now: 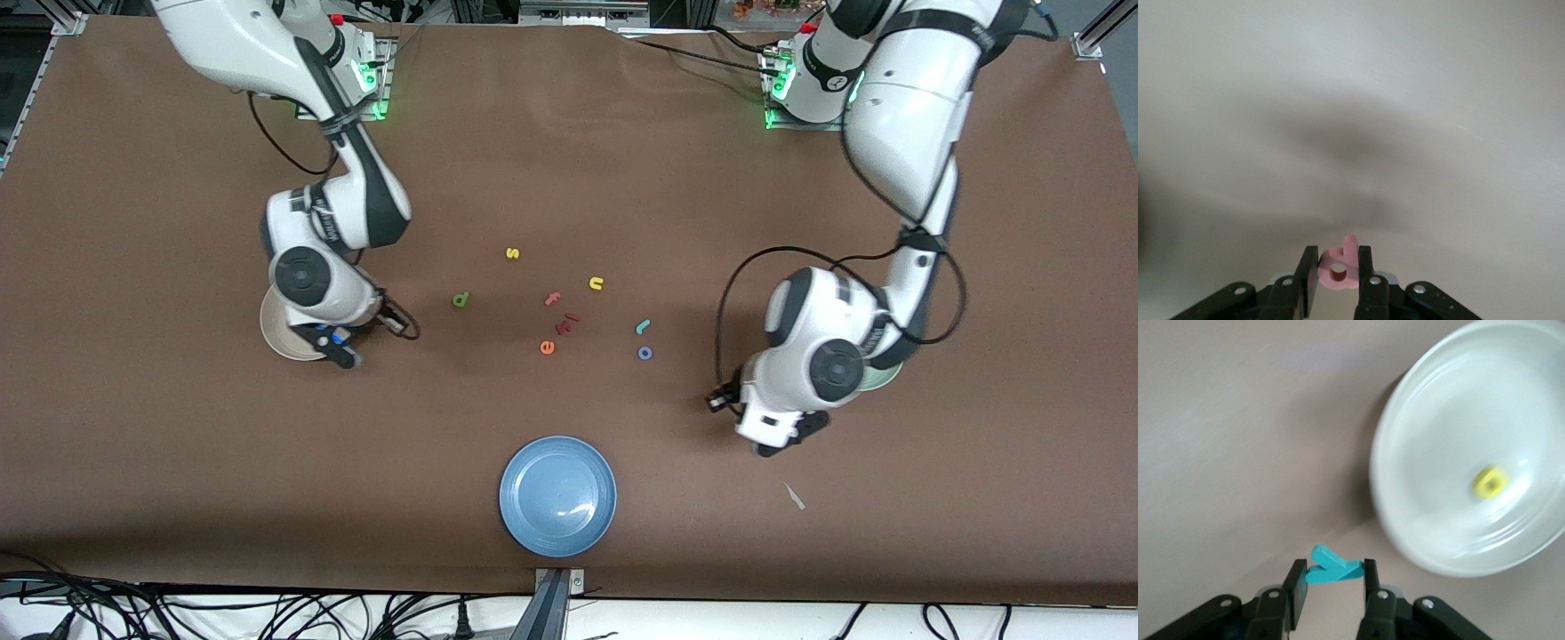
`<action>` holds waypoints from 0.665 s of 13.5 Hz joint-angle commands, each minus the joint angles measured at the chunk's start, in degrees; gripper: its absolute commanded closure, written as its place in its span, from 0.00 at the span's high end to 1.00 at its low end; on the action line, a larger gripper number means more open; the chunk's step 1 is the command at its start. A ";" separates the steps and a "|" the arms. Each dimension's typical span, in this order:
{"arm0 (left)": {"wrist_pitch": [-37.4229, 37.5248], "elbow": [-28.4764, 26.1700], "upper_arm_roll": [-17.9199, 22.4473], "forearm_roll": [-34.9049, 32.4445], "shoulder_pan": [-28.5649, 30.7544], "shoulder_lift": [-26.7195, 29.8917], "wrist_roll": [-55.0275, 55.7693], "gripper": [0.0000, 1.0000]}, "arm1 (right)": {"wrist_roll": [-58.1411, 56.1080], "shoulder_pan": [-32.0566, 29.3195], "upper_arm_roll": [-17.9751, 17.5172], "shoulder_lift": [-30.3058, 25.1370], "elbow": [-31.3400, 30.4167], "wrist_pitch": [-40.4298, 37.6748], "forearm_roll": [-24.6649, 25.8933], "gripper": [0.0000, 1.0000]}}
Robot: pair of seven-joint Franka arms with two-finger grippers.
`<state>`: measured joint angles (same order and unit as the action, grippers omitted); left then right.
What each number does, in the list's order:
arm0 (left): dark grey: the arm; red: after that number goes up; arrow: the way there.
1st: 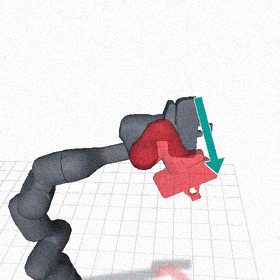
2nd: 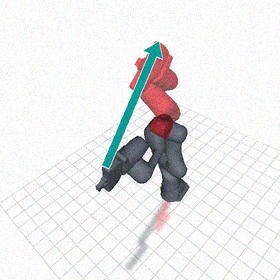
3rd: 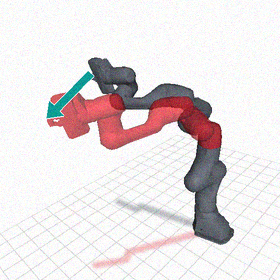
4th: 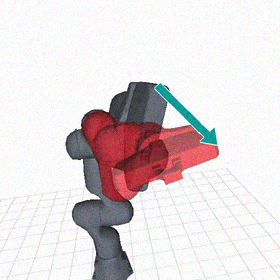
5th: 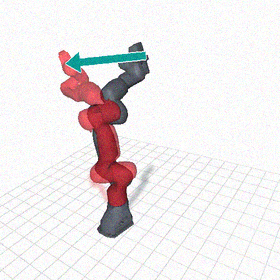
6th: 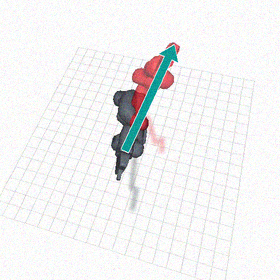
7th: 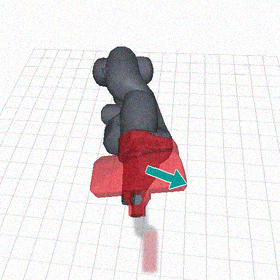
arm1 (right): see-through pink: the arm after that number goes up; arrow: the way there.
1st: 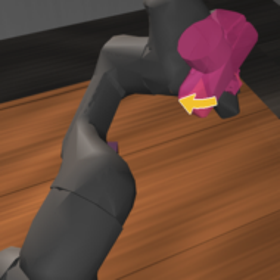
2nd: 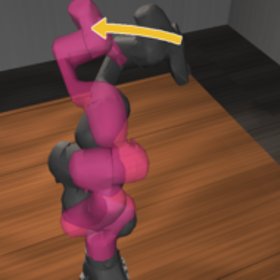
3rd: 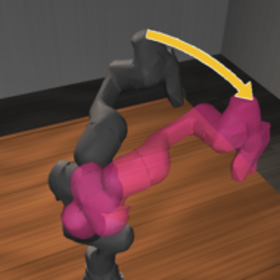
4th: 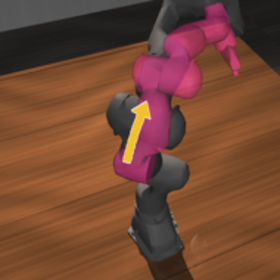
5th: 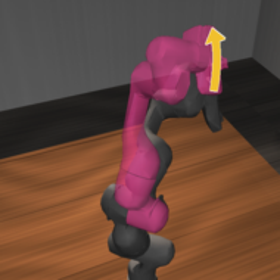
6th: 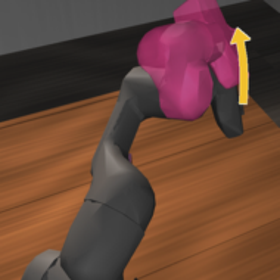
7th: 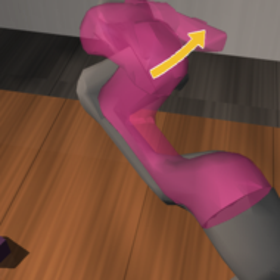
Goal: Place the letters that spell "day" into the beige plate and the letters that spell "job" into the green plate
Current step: 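Place the cyan y on the cream plate while the left gripper drops d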
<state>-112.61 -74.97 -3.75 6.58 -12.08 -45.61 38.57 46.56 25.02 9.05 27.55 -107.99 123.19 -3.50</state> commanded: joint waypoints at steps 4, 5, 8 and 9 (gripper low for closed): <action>11.01 -8.32 -0.64 -3.75 12.85 7.10 -18.33 0.20 | -11.67 -0.76 4.57 -1.27 -7.41 3.11 -0.98 0.39; 10.75 -10.44 -0.64 -4.55 14.78 7.46 -21.14 0.20 | -11.67 -0.85 4.57 -1.27 -7.32 3.11 -1.07 0.95; 10.66 -13.43 -0.73 -4.55 17.79 7.46 -25.29 0.20 | -11.23 -0.76 4.05 -1.89 -5.84 1.89 -1.07 1.00; 9.96 -15.10 -0.73 -4.55 18.14 7.47 -26.00 0.20 | -10.71 -0.41 3.00 -1.89 -4.87 0.92 -1.42 1.00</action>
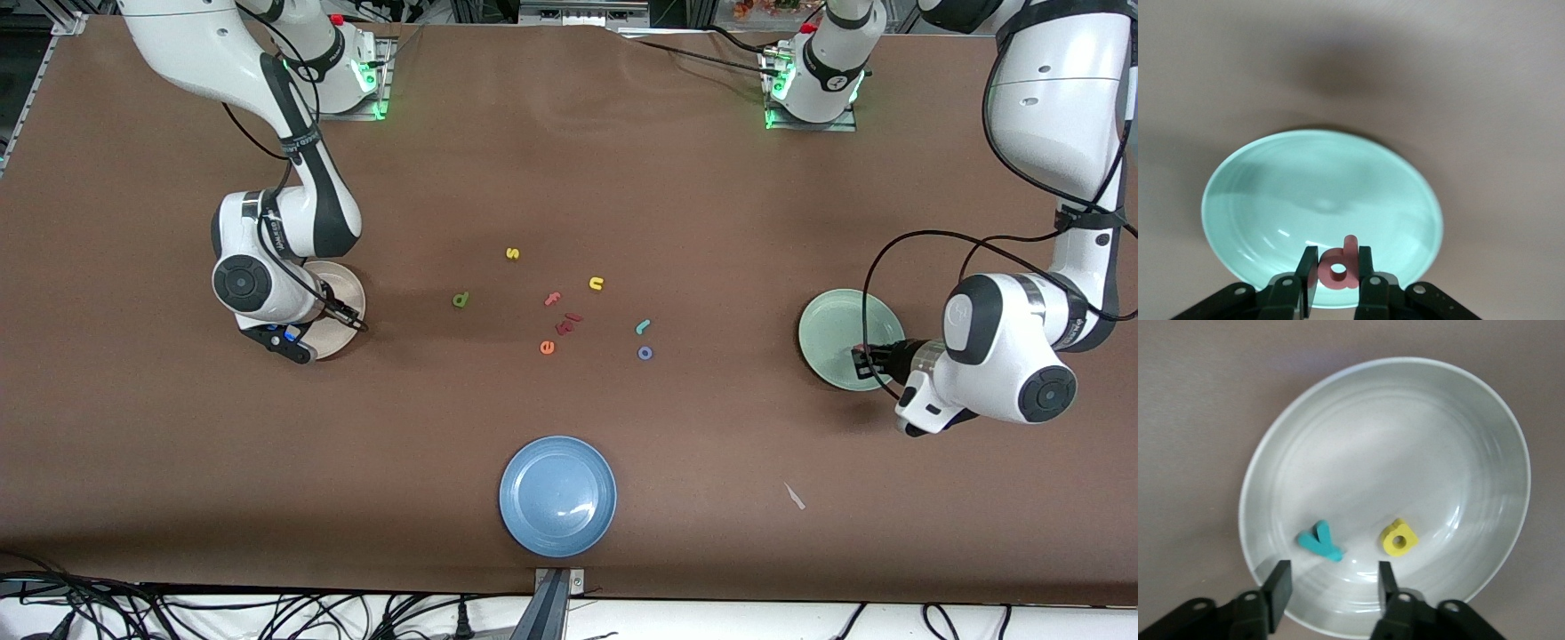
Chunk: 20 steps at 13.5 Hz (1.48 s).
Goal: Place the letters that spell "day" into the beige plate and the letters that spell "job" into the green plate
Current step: 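Place the cyan y on the cream plate while the left gripper drops d, then grasp the green p with the right gripper while the left gripper reaches o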
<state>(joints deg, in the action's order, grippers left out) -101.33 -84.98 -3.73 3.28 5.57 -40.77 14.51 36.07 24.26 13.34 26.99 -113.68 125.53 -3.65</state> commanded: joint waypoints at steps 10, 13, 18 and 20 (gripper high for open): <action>-6.51 -10.30 -0.93 -1.34 1.11 2.89 -3.53 1.00 | 11.21 1.57 -10.17 -0.89 5.57 -3.90 -4.18 1.00; -6.42 -9.59 -2.33 -1.08 -0.03 7.18 -1.26 1.00 | 14.37 4.29 -10.27 0.25 6.98 -2.32 -4.18 1.00; -7.39 -6.43 -8.04 -0.82 -4.94 7.28 13.49 1.00 | 23.42 9.66 -10.27 4.02 6.63 4.71 -4.18 0.99; -9.48 -6.34 -8.05 -0.55 -8.89 6.93 18.86 1.00 | 24.14 10.02 -10.27 5.08 5.93 6.91 -4.18 0.84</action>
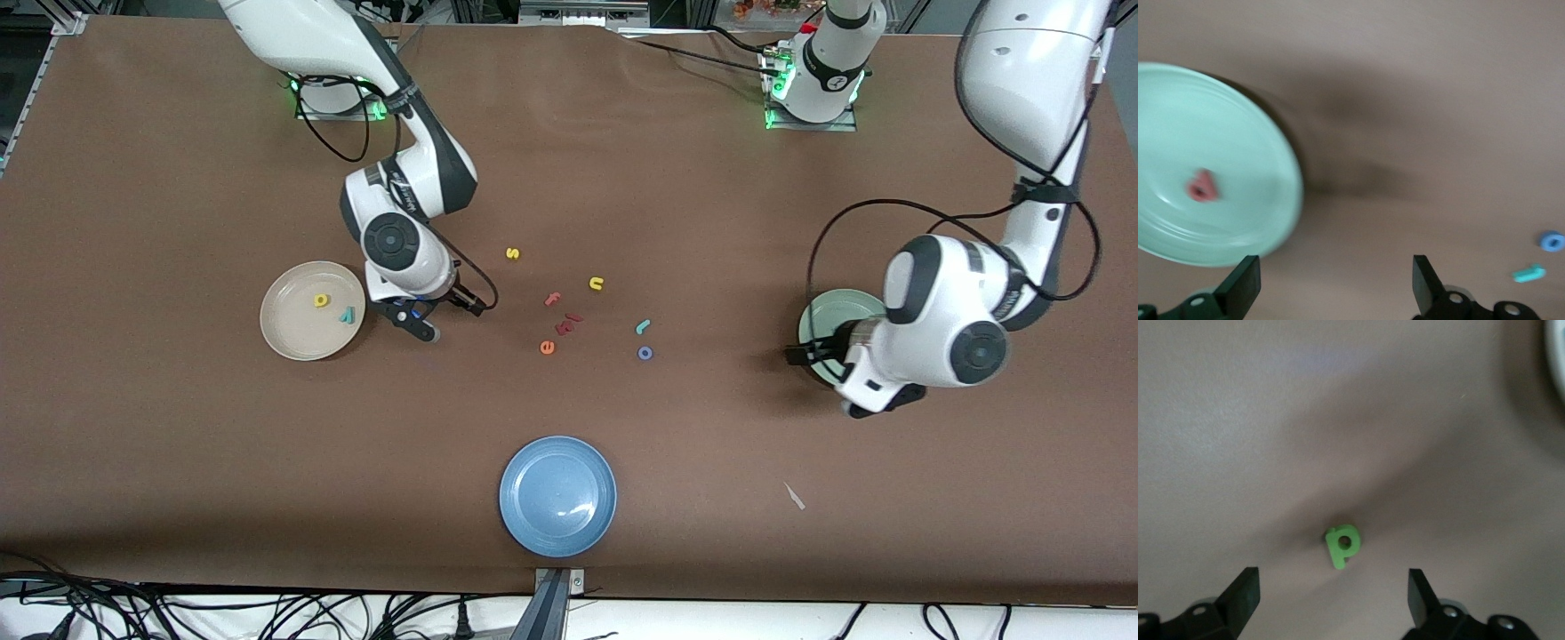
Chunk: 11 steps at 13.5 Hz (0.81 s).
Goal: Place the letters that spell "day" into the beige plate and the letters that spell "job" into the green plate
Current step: 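Grasp the green p with the right gripper while the left gripper reaches o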
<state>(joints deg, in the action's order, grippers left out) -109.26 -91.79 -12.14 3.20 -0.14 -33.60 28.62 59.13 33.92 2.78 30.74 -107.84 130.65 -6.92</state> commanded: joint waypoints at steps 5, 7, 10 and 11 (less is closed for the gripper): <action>-10.60 0.47 0.36 -0.30 -8.82 -2.34 17.85 0.99 | 1.07 0.36 0.29 2.83 -0.61 4.78 -0.90 0.72; -14.38 0.47 0.36 -0.30 -10.93 -4.01 24.26 0.98 | 1.07 0.36 0.38 3.00 -1.05 5.14 -0.90 0.69; -16.59 0.47 0.36 -0.13 -12.52 -5.51 31.91 0.97 | 0.72 0.19 0.38 3.09 -1.23 5.14 -0.90 0.54; -18.78 0.47 0.36 1.35 -12.43 -5.86 35.85 0.98 | 0.72 0.19 0.38 3.35 -1.23 5.14 -0.90 0.49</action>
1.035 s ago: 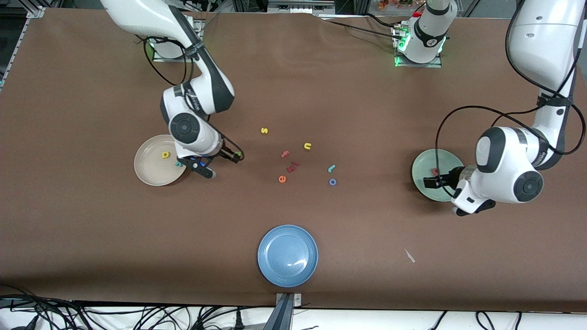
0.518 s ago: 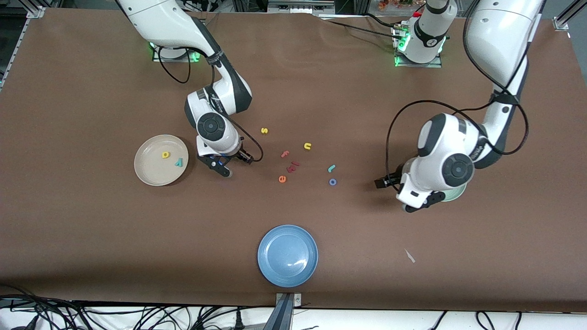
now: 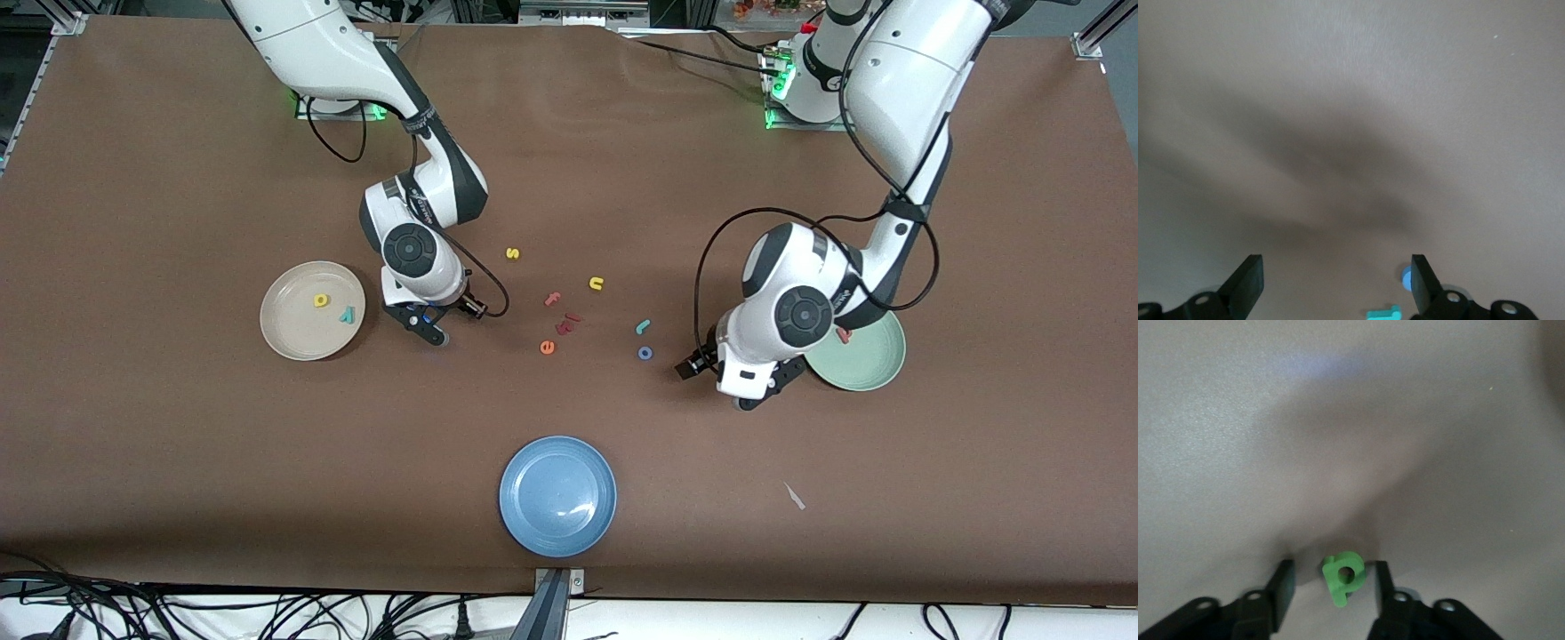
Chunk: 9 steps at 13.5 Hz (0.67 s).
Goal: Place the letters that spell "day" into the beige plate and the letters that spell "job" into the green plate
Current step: 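Grasp the green p with the right gripper while the left gripper reaches o, then place the green p on the cream plate while the left gripper grasps o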
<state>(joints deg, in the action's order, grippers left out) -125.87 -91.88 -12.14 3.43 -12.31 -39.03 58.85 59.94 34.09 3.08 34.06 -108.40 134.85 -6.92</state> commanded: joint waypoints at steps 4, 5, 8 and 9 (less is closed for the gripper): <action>-5.25 0.56 0.37 4.22 -2.89 -1.48 9.35 0.98 | -1.32 -0.25 0.34 -0.21 0.29 0.33 -0.90 0.15; -6.48 0.56 0.37 4.22 -3.51 -1.92 9.88 0.98 | -1.32 -0.43 0.52 -0.65 0.90 -0.63 -0.82 0.11; -6.84 0.65 0.45 4.22 -4.66 -3.59 11.46 0.94 | -7.88 -0.52 3.58 -2.85 3.36 -7.55 -0.55 0.09; -6.84 0.82 0.37 4.04 -5.09 -3.77 11.47 0.90 | -11.39 -0.52 5.42 -3.73 4.33 -10.89 -0.81 0.10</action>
<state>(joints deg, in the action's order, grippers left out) -132.18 -91.87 -12.23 6.24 -16.68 -41.75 69.80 54.42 33.95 5.99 32.82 -105.64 129.76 -6.91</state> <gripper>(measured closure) 0.053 0.709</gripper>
